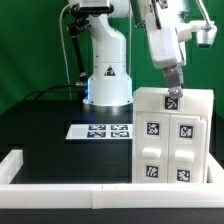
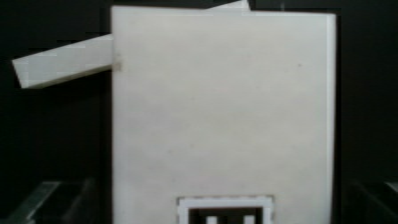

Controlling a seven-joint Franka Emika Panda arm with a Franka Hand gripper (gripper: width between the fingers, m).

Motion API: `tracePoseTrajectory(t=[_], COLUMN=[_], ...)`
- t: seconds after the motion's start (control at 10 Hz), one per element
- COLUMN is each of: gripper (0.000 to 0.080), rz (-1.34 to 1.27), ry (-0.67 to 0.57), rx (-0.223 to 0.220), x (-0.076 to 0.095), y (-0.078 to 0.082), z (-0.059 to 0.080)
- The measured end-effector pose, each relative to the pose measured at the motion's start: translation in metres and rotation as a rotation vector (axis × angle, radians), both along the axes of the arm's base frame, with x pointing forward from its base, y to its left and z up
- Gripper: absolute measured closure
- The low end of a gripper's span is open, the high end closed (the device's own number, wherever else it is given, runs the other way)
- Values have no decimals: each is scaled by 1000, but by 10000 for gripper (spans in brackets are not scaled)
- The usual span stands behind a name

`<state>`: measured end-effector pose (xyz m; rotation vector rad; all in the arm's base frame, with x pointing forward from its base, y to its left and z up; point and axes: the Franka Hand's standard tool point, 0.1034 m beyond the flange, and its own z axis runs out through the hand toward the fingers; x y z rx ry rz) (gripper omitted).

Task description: Assemble cabinet

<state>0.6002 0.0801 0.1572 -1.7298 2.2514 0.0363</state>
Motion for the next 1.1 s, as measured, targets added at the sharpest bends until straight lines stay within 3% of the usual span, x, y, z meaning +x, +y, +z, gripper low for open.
tracePoseTrajectory(t=[0.1, 0.4, 0.7, 0.9, 1.1], gripper=[19, 1, 2, 2, 2], rz=[20, 45, 93, 463, 710], ry=[-14, -55, -56, -72, -101], rx=[2, 18, 5, -79, -103], x=[1, 2, 1, 5, 12], y=[0, 2, 3, 6, 11], z=[5, 27, 22, 24, 28])
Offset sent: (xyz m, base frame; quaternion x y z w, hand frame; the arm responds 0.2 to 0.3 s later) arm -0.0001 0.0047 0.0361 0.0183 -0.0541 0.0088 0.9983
